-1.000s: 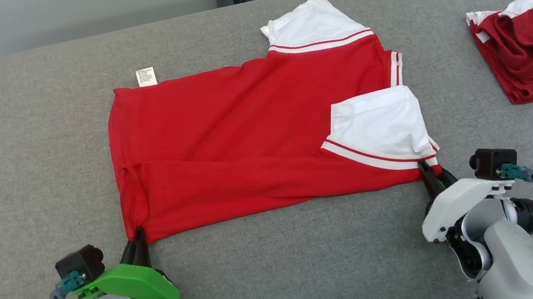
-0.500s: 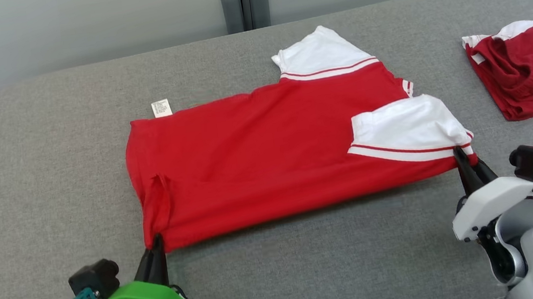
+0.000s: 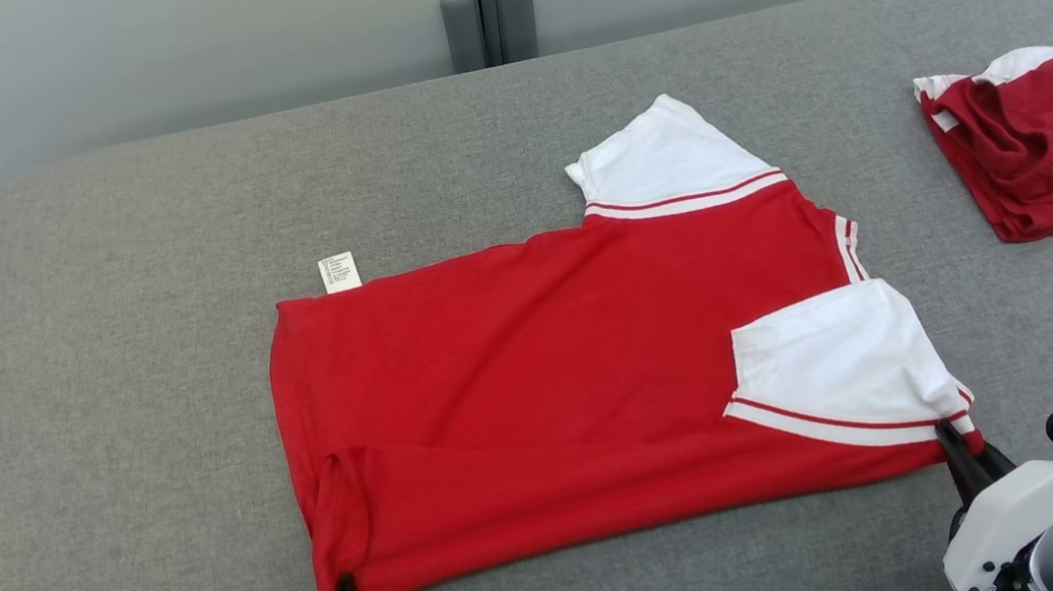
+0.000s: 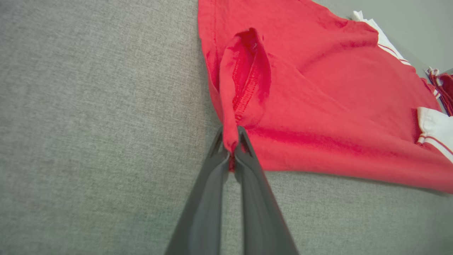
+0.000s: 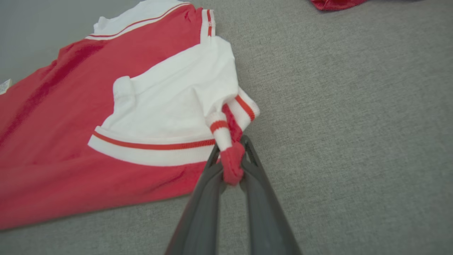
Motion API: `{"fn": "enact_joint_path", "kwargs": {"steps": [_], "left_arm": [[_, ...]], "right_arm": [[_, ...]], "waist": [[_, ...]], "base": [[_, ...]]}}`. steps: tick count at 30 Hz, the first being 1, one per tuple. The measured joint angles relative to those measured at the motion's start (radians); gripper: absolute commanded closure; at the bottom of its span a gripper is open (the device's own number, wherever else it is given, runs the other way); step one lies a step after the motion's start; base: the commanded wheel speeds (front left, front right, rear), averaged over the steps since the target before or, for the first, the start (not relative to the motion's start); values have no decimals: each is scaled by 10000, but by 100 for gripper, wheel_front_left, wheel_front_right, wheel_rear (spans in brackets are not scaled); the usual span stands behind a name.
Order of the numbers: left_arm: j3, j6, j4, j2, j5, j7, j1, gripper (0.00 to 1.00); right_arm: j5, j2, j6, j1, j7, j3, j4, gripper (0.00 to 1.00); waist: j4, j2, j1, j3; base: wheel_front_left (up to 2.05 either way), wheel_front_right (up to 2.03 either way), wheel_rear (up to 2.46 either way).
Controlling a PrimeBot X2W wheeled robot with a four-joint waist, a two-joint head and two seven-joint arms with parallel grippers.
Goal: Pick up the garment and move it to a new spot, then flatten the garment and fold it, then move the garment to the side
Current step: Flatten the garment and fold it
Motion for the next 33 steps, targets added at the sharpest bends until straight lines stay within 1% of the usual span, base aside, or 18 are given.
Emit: {"fn": "enact_joint_path", "kwargs": {"steps": [1,2,4,8,11,15,19,25,28,33], "left_arm": [[6,42,-2,-4,0,0,0,9],[15,69,0,-2,0,-6,0,0],[88,138,13,21,2,-82,-2,0],[284,224,2,253,23,-167,-41,0],[408,268,-90,610,201,-153,-320,0],[512,276,-155,1143,499,111,-1370,0],[355,290,245,1655,1005,562,-2582,0],[-6,203,1310,1758,1388,1149,-4591,0],[-155,128,2021,1726,1547,1281,-5355,0],[-324,127,3187,1705,1743,1342,-6349,0]], "right_arm": [[12,0,2,0,0,8,94,95],[12,0,2,0,-10,17,167,64],[27,-2,0,-7,-90,38,316,0],[59,-6,0,-19,-213,52,495,0],[-17,-6,0,-54,-355,-40,454,0],[-201,-10,0,-303,-487,-96,94,0],[-313,-12,0,-661,-541,94,-314,0],[-485,-8,0,-1310,-466,637,-817,0],[-570,-13,0,-1603,-466,865,-963,0],[-604,-10,0,-1989,-483,1072,-1035,0]], "waist": [[1,0,0,9],[0,0,0,19],[-2,0,0,44],[-10,0,0,76],[-15,0,0,120],[-29,0,0,223],[-94,0,0,418],[-286,0,0,939],[-393,0,0,1250],[-587,0,0,1776]], "base": [[0,0,0],[0,0,0],[0,0,0],[0,0,0],[0,0,0],[0,0,0],[0,0,0],[0,0,0],[0,0,0],[0,0,0]]}}
